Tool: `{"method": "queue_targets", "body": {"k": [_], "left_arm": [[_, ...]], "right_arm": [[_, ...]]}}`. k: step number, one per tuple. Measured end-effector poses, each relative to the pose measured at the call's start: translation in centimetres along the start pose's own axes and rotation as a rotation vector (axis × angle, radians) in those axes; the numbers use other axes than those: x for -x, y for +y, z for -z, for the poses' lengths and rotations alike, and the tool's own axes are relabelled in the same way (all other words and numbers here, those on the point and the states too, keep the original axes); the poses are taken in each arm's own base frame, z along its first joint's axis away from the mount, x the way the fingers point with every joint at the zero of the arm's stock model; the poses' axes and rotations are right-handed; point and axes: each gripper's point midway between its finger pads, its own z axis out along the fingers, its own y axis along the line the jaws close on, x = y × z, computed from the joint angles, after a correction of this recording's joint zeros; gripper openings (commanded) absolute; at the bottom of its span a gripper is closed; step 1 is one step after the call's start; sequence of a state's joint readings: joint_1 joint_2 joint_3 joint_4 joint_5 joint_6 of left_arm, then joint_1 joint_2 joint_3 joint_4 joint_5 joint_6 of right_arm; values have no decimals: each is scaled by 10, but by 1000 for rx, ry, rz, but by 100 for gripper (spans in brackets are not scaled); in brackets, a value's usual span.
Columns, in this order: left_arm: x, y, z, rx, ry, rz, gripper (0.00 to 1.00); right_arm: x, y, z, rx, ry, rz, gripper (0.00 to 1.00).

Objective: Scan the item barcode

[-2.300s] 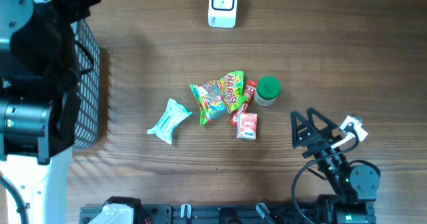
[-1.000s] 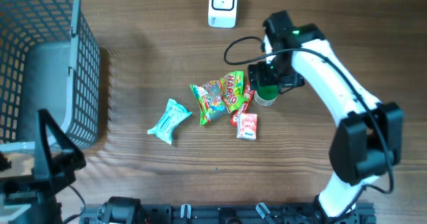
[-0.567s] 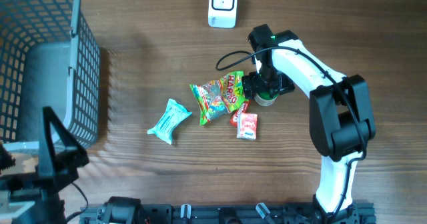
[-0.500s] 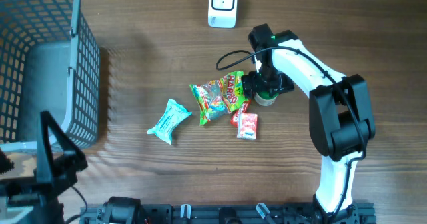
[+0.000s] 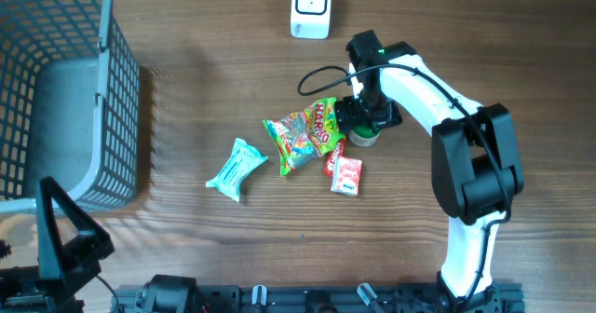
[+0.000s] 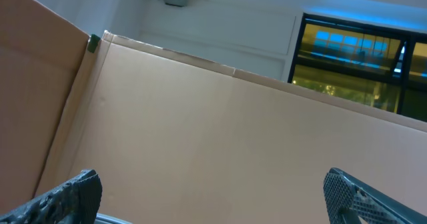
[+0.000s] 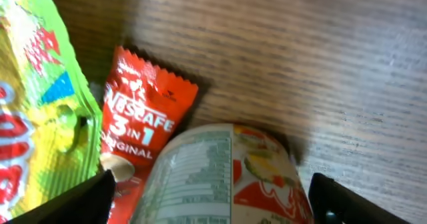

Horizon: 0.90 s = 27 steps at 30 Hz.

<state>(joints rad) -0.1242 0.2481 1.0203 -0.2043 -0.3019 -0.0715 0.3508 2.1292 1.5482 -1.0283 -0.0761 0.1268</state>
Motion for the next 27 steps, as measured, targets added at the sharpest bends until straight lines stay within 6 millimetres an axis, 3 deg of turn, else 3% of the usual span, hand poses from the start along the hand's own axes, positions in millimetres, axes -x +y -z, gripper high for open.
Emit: {"method": "queue_targets", "body": {"k": [3, 5, 8, 15, 19, 22, 27], "left_arm": [[0, 0, 0, 0, 0, 0, 100], [0, 0, 0, 0, 0, 0, 100], [0, 0, 0, 0, 0, 0, 100], [1, 0, 0, -1, -4, 1, 100], [2, 0, 0, -1, -8, 2, 100], [2, 0, 0, -1, -8, 2, 100], [7, 0, 5, -5, -32, 12, 100]], "right_arm": [[-5, -5, 0, -27, 20, 34, 97], [-6, -6, 0, -35, 22, 41, 82], [-6, -7, 0, -39, 22, 24, 69], [-9, -5, 0, -29, 37, -75, 67], [-36, -3, 3, -19, 165, -118, 66], [-44, 7, 19, 21, 238, -147, 66], [-45, 38, 64, 179, 284, -179, 62]]}}
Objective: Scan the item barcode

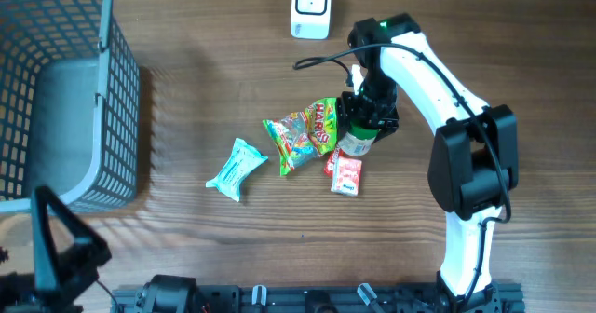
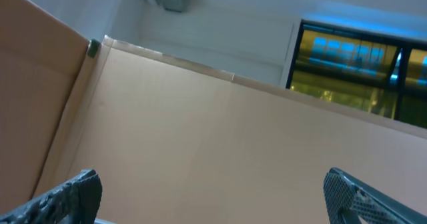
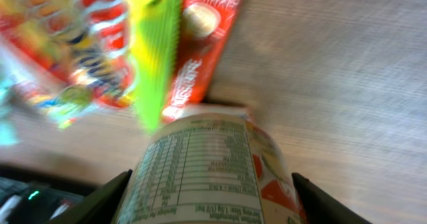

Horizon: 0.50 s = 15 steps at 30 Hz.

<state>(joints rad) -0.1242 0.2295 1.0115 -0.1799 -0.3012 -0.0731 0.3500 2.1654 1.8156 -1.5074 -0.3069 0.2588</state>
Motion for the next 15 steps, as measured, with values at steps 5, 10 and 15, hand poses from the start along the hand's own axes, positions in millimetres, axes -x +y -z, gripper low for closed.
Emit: {"method": "queue_targets", "body": {"k": [5, 10, 15], "left_arm": [[16, 12, 44, -21, -152, 54, 100], [-1, 14, 42, -15, -150, 55, 100], [-39, 17, 34, -2, -42, 23, 100]], "right_arm": [[-24, 18, 8, 105, 98, -16, 59], [-30, 47, 15, 277, 139, -4, 61], [-32, 56, 18, 333, 151, -6, 61]]}}
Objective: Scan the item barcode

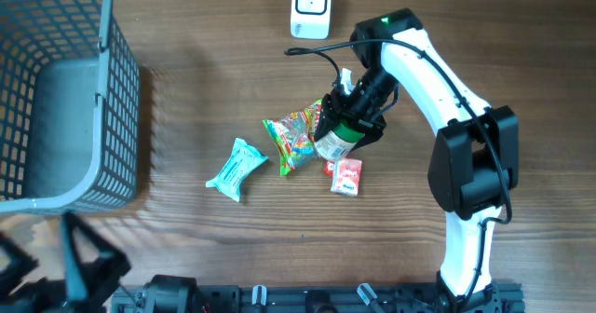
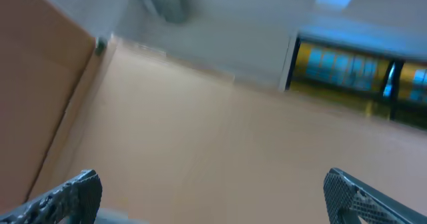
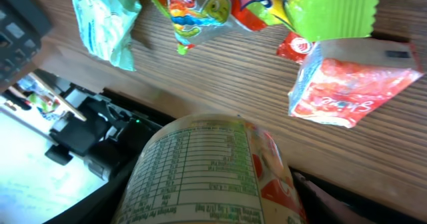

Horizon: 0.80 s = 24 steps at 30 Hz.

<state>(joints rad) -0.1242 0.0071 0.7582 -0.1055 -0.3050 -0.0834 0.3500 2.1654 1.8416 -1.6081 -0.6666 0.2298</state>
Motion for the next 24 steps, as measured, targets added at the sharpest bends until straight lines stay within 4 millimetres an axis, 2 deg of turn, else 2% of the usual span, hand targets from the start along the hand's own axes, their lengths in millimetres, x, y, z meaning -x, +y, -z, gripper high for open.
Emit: {"method": "queue_targets", "body": {"k": [2, 8, 9, 11, 12, 13, 15, 16, 19, 23, 24], "left_arm": [[-34, 5, 1, 19, 124, -38, 100], [-90, 16, 13, 46, 349, -99, 100], [-103, 11, 18, 9, 410, -88, 100], [-117, -1, 24, -75, 468, -101, 100], [-130, -12, 30, -161, 516, -126, 100], [-142, -18, 35, -210, 555, -150, 100], [-166, -23, 42, -273, 617, -179, 100], [-189, -24, 49, -310, 671, -193, 100], [-220, -24, 53, -339, 713, -205, 100], [-264, -13, 66, -331, 809, -223, 100], [-272, -10, 70, -328, 828, -225, 100]], "right_arm": [[0, 1, 0, 8, 2, 0, 64], [-1, 3, 0, 20, 4, 1, 70], [-1, 4, 0, 21, 5, 4, 71], [-1, 4, 0, 21, 4, 20, 73], [-1, 4, 0, 22, 4, 27, 73], [-1, 4, 0, 21, 5, 31, 77], [0, 4, 0, 22, 1, 51, 78], [1, 4, 0, 23, -4, 64, 78], [8, 6, 0, 27, -29, 98, 77], [10, 6, 0, 28, -37, 108, 78], [10, 6, 0, 28, -37, 108, 82]]}}
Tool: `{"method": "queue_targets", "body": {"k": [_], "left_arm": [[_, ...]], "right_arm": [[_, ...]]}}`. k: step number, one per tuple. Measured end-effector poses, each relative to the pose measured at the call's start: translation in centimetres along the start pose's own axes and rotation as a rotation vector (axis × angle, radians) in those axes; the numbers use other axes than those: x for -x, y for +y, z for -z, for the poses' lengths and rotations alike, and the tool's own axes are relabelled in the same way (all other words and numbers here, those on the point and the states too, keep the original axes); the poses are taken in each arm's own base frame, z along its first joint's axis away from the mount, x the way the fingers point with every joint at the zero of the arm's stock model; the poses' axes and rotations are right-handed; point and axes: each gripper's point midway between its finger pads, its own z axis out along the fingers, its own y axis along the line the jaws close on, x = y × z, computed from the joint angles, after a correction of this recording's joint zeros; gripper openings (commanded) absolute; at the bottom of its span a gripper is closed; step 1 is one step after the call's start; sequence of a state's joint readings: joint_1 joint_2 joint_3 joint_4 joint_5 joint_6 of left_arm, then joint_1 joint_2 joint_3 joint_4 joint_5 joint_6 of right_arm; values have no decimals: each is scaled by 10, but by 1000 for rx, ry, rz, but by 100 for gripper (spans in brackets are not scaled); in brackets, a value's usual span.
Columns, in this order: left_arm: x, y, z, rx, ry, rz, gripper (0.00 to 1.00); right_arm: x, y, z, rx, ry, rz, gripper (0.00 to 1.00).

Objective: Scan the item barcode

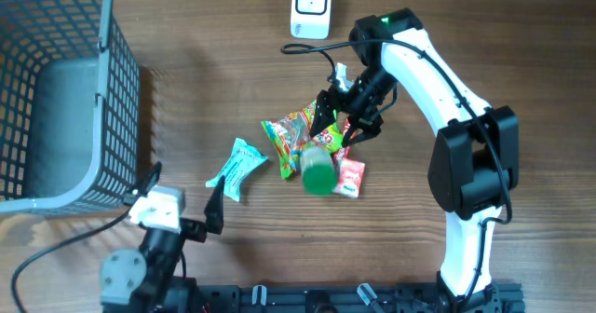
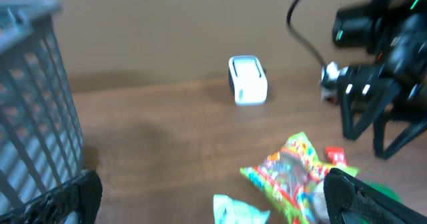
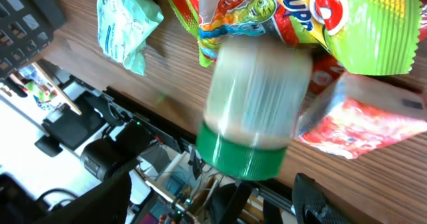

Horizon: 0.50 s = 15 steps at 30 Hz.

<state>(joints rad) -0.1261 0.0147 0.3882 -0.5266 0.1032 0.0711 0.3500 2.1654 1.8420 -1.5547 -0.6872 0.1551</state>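
A small bottle with a green cap [image 1: 317,170] shows blurred beside the red packet, clear of my right gripper [image 1: 341,119]. That gripper hovers open above the candy bag [image 1: 300,131]. In the right wrist view the bottle [image 3: 257,121] is a blur ahead of the open gripper [image 3: 200,204], cap end nearest the camera. The white scanner [image 1: 310,6] stands at the table's far edge, also seen as the scanner [image 2: 247,80] from the left wrist. My left gripper [image 1: 182,194] is open near the front left, empty, facing the packets.
A grey mesh basket [image 1: 56,89] fills the far left. A teal packet [image 1: 237,168], the colourful candy bag and a red packet [image 1: 350,175] lie mid-table. A red coffee sachet [image 3: 320,71] lies under the candy bag's edge.
My right gripper was shut on the bottle above the packets; now it is open and the bottle is out of it, blurred, lower beside the red packet. My left arm has swung up facing the table.
The right gripper first straddled the bottle lying by the red sachet, then held it lifted, then tilted it over the packets. Now the bottle is out of the open jaws. The left wrist looked at a cardboard wall throughout, and now looks across the table.
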Motion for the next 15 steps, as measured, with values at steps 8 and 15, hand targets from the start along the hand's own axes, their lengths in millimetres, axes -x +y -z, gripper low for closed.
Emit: {"method": "queue_targets", "body": {"k": [8, 15], "left_arm": [[-43, 1, -14, 0, 106, 8, 100], [-51, 1, -13, 0, 138, 9, 100]], "right_arm": [[22, -32, -1, -236, -110, -75, 100], [10, -34, 6, -469, -193, -71, 100]]}}
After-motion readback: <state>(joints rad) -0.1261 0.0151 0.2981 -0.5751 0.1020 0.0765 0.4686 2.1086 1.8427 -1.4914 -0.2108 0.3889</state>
